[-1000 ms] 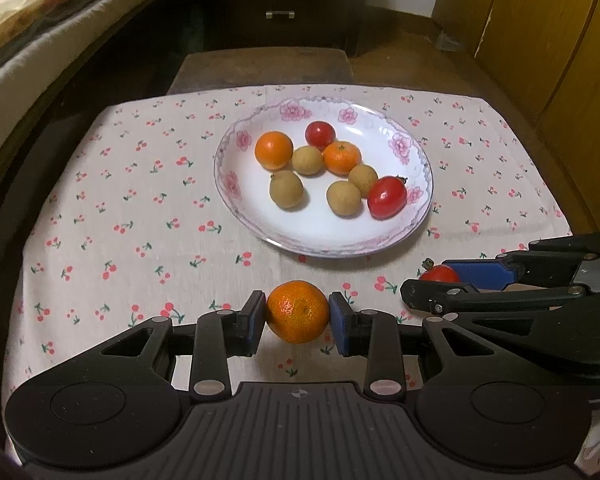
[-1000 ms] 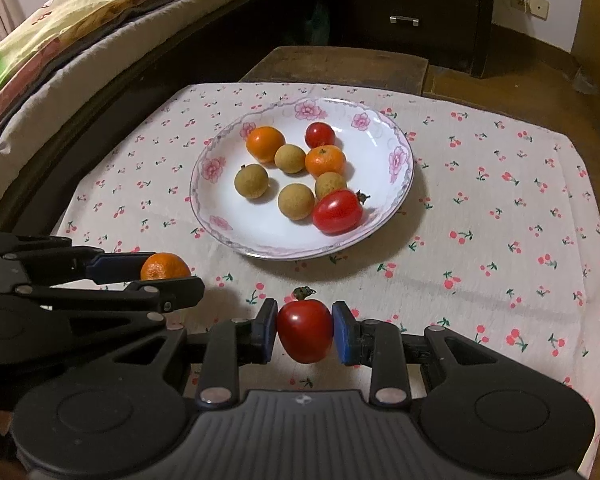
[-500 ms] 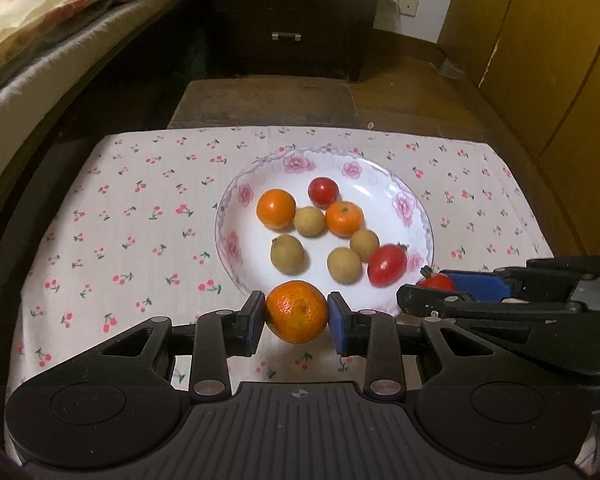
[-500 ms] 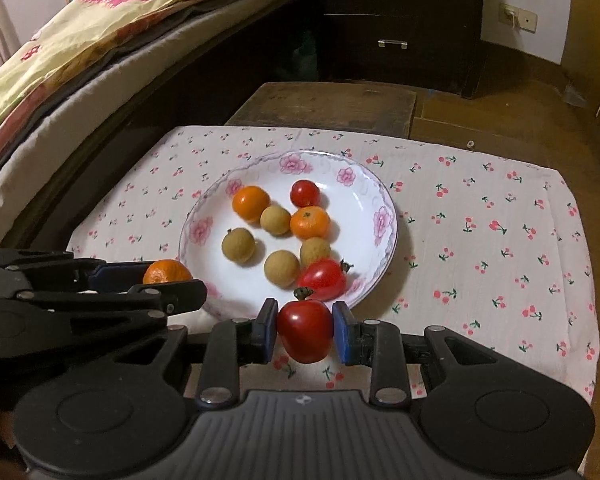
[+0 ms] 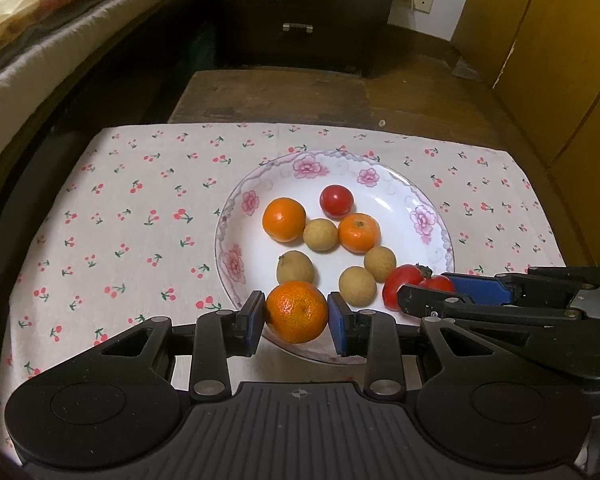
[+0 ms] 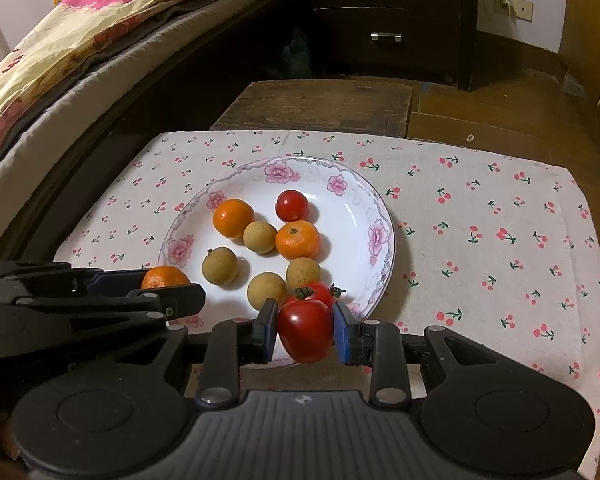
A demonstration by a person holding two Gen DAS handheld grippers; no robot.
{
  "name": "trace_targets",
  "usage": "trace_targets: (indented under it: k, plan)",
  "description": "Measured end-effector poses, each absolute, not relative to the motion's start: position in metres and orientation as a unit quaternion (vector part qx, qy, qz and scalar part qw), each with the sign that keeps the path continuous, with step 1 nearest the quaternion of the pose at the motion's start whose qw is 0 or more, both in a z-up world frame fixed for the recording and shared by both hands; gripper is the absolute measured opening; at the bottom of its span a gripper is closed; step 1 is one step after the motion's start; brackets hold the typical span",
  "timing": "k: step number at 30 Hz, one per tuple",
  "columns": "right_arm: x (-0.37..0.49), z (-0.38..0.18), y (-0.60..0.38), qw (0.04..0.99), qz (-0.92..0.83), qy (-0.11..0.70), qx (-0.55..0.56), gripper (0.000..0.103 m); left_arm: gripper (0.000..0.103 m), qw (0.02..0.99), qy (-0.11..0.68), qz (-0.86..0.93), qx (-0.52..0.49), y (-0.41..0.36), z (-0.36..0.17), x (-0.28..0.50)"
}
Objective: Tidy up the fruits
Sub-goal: 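Carry the tangerine in the left tool and tomato in the right tool over the plate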
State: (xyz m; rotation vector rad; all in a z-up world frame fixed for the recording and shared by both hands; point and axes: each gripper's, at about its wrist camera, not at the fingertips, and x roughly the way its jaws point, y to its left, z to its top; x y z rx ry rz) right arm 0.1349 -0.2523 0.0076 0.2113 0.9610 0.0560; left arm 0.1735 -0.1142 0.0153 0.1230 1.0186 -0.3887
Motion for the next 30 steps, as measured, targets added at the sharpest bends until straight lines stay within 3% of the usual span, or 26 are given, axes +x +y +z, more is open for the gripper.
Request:
trace_targets:
  k: [30]
  plan:
    - [0.154,-0.008,-0.261,0.878,0.022,0.466,0.106,0.032,0.041,0.847,0.501,-0.166,0.059,-0.119,-0.005,0.193]
